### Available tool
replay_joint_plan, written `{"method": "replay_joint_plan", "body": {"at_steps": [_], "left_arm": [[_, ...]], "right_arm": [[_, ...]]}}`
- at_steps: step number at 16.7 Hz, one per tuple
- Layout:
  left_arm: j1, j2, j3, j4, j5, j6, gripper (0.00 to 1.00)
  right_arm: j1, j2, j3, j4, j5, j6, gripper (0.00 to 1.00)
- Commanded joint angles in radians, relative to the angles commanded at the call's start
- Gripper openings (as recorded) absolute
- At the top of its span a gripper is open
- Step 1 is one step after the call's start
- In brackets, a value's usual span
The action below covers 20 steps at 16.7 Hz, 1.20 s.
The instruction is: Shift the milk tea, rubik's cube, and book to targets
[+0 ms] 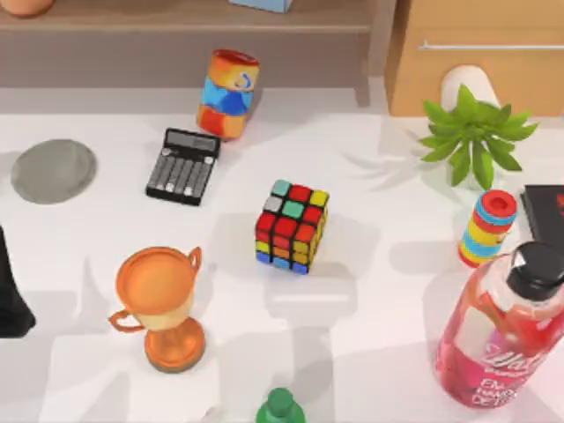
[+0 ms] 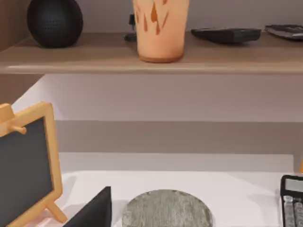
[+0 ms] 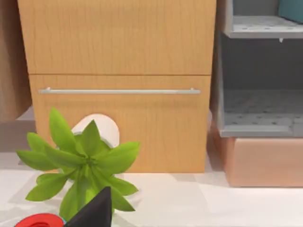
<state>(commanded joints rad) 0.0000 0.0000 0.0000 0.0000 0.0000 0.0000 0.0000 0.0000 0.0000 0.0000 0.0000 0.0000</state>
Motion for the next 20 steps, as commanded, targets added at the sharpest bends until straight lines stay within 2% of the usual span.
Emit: {"method": "replay_joint_plan", "body": {"at_steps": [4, 8, 11, 20], "left_arm": [[0.000, 0.032, 0.019, 0.017, 0.004, -0.001, 1.00], [-0.001, 0.224, 0.126, 0.112, 0.028, -0.005, 1.00], [0.001, 0.479, 0.252, 0.225, 0.050, -0.008, 1.00], [0.031, 1.419, 0.737, 0.667, 0.104, -0.018, 1.00]], "right_arm": [[0.000, 0.000, 0.000, 0.000, 0.000, 0.000, 1.00], [0.000, 0.000, 0.000, 0.000, 0.000, 0.000, 1.00], [0.000, 0.000, 0.000, 0.000, 0.000, 0.000, 1.00], [0.000, 0.000, 0.000, 0.000, 0.000, 0.000, 1.00]]}}
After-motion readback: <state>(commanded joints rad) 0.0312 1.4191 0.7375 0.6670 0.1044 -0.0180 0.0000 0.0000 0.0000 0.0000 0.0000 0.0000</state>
